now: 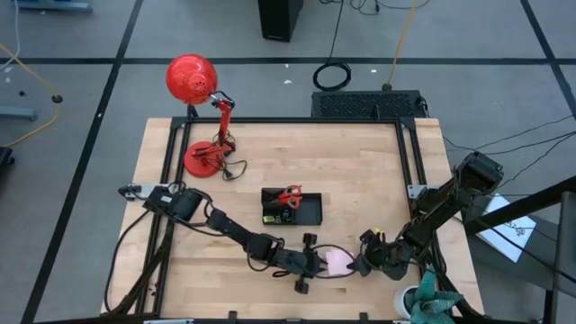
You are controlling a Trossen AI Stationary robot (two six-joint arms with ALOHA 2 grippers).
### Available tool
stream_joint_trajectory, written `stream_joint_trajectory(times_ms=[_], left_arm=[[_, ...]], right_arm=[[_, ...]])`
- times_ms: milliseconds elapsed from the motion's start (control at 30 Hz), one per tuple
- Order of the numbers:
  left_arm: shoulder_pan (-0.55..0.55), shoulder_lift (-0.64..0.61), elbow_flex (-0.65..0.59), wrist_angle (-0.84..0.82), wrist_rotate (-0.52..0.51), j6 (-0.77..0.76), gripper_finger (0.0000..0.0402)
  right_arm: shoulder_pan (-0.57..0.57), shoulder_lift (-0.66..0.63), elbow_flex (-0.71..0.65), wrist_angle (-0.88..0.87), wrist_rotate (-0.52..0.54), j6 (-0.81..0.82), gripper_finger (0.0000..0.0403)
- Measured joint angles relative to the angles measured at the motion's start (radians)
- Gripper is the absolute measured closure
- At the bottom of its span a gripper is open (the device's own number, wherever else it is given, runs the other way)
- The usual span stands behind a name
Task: Pick and place office supplies into organizer
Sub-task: Put the sticky note into the desk organizer
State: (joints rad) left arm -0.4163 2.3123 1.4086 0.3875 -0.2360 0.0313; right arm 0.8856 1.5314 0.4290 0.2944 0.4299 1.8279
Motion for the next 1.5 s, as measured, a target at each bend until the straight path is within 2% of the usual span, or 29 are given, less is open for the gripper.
stream_joint_trajectory(times_ms=[267, 400, 567, 833, 1200, 1333, 1500], left_arm=[[-0.040, -0.014, -0.001, -0.052, 0.005, 0.041, 0.0314], [-0.059, -0.039, 0.000, -0.018, -0.043, 0.102, 0.0314], [-0.041, -0.039, 0.000, 0.041, -0.072, 0.095, 0.0314], [0.017, -0.039, 0.000, 0.013, 0.053, -0.019, 0.0314], [0.021, -0.030, 0.000, -0.001, 0.058, -0.044, 0.0314], [0.030, -0.025, -0.001, -0.022, 0.105, -0.068, 0.0314], [0.032, -0.022, -0.001, -0.019, 0.106, -0.069, 0.0314]], right_arm=[[0.029, 0.000, -0.001, -0.025, -0.029, 0.054, 0.0236], [0.031, 0.000, -0.001, -0.045, 0.007, 0.065, 0.0236], [0.022, 0.000, -0.001, -0.036, 0.039, 0.046, 0.0236], [-0.001, 0.000, -0.001, -0.032, 0.093, -0.012, 0.0236], [-0.044, 0.000, -0.001, -0.025, 0.098, -0.090, 0.0236], [-0.055, 0.001, -0.002, -0.012, 0.098, -0.120, 0.0236], [-0.056, 0.001, -0.002, -0.012, 0.099, -0.139, 0.0236]])
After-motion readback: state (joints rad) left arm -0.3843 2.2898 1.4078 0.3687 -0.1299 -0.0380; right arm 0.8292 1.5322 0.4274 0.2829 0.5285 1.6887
